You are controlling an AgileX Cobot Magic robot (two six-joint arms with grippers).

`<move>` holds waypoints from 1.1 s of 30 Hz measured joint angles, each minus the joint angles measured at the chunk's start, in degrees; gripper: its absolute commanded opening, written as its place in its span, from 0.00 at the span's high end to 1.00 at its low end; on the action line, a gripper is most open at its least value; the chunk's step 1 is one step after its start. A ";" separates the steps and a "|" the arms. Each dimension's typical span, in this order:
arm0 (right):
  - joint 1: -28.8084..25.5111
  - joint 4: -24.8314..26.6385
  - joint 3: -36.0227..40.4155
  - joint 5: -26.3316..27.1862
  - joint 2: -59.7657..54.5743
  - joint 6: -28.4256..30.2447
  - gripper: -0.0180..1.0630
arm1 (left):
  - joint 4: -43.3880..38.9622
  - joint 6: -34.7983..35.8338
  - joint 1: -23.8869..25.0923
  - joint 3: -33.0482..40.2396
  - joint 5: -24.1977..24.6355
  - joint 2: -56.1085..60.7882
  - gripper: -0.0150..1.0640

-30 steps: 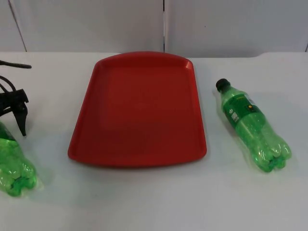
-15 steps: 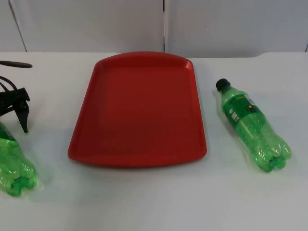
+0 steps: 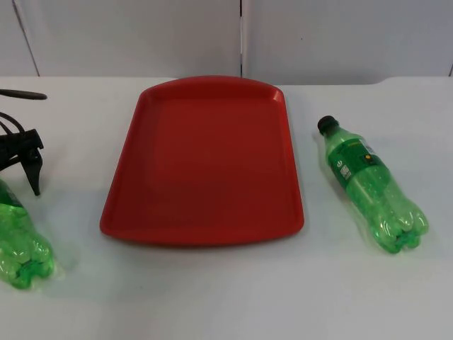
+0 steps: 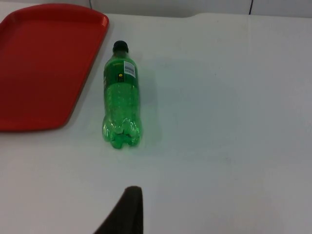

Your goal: Place the bottle upright on the tray.

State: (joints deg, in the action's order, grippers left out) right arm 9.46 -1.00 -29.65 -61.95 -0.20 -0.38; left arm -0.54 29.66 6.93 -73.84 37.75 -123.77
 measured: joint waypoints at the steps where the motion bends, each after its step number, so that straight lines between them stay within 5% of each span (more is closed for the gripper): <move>1: 0.00 0.00 0.00 0.00 0.00 0.00 0.01 | -0.21 0.35 0.00 0.00 0.00 0.00 0.01; 33: 0.00 0.00 0.00 0.00 0.00 0.00 0.01 | -3.95 3.49 -0.50 0.00 -2.26 -1.59 0.04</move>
State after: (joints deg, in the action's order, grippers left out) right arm 9.46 -1.00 -29.65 -61.95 -0.20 -0.38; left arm -4.50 33.15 6.43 -73.84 35.49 -125.36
